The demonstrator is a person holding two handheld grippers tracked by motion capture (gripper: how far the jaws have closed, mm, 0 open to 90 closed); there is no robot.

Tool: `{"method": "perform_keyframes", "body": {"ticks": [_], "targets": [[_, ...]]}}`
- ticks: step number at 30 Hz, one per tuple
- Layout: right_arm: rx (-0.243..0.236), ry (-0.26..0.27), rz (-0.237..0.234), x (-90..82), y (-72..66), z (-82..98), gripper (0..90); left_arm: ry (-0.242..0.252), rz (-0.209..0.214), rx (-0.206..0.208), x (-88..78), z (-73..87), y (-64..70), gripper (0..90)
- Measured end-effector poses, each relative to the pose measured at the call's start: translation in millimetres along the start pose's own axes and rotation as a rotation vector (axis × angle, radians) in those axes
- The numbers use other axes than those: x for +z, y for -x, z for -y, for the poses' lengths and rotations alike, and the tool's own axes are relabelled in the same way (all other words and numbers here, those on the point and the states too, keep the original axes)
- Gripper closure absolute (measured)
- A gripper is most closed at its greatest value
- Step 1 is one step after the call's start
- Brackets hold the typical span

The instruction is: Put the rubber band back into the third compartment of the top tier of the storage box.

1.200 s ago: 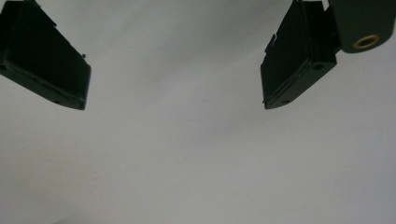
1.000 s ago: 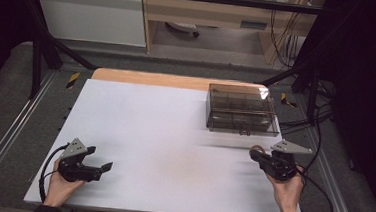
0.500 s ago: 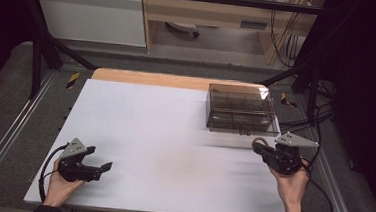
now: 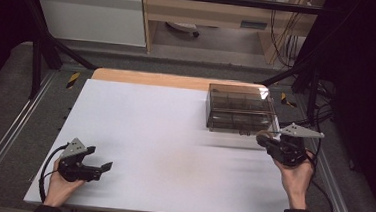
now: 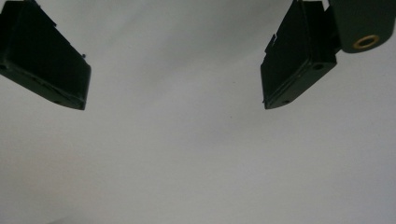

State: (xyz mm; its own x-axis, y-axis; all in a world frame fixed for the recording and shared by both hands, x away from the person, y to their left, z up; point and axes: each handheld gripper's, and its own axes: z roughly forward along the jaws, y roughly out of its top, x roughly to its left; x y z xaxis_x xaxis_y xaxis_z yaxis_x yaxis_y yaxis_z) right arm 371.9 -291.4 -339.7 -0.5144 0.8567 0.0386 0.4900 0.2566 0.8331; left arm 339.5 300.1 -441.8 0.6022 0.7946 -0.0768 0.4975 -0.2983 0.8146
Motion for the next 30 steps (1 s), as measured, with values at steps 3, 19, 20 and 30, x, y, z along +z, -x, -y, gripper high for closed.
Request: {"method": "perform_keyframes", "body": {"ticks": [3, 19, 20, 30], "targets": [[0.003, 0.007, 0.007, 1.8, 3.1, -3.5, 87.1, 0.001, -0.001, -0.002, 0.0, 0.1, -0.2, 7.9], [0.041, 0.014, 0.04, 19.1, 23.0, -17.5, 87.0, 0.001, -0.002, -0.003, 0.3, 0.1, -0.4, 7.9], [0.045, 0.013, 0.045, 20.4, 24.3, -18.0, 87.0, 0.002, -0.002, -0.003, 0.2, 0.1, -0.4, 7.9], [0.072, -0.004, 0.061, 34.6, 37.3, -22.0, 87.0, 0.002, -0.002, -0.003, 0.6, 0.0, -0.6, 7.9]]}}
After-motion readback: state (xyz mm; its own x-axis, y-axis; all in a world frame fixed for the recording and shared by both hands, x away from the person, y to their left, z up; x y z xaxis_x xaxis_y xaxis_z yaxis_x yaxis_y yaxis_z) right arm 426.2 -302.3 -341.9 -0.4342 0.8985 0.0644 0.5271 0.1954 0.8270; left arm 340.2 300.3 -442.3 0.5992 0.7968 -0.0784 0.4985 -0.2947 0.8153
